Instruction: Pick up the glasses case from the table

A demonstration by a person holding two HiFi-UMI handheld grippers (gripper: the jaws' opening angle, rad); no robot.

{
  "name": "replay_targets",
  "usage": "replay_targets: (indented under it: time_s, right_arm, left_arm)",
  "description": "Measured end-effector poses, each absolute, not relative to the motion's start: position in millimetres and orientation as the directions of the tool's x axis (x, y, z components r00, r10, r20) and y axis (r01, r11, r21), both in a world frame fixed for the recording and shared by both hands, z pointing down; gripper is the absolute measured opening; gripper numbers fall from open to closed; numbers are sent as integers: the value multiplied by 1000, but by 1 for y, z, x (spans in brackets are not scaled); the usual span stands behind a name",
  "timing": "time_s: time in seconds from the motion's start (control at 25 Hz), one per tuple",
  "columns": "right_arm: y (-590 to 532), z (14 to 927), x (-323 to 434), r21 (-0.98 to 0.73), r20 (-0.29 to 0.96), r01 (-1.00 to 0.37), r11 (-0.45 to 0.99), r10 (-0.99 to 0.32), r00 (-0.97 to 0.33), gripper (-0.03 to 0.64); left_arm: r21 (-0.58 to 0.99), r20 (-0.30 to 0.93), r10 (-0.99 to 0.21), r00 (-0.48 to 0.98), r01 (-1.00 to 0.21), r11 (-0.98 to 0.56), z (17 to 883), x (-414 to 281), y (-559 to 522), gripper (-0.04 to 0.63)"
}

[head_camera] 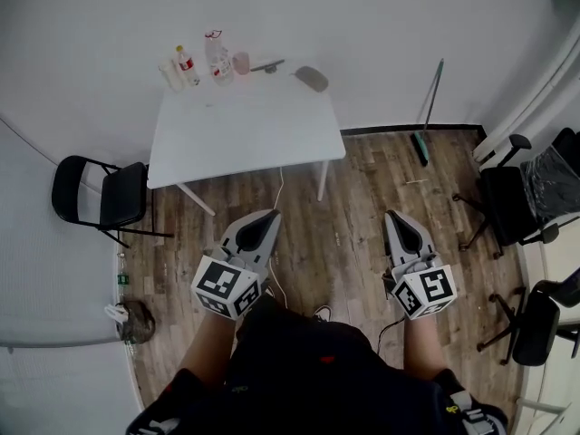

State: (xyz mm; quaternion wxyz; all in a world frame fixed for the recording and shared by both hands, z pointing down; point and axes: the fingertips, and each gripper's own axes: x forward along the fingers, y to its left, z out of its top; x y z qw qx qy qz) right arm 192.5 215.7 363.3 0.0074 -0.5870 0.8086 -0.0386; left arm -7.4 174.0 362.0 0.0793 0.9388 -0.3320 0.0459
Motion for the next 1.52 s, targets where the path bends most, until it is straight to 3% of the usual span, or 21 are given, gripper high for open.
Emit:
replay_targets:
  time_s: [0.6, 0.84, 1.52]
  right_arm:
    - [113, 379, 189, -53, 63, -958, 283, -956, -286, 21]
    - [34, 374, 164, -62, 60, -962, 267, -961, -271, 21]
    - [-163, 388, 83, -49, 127, -964, 263, -955, -267, 23]
  left_arm:
    - [130, 131, -607, 784, -621, -773, 375, -16, 56, 20]
    - [36, 162, -573, 804, -585, -810, 373, -24, -19, 20]
    - [83, 181, -620, 763, -640, -764, 393, -135, -193, 20]
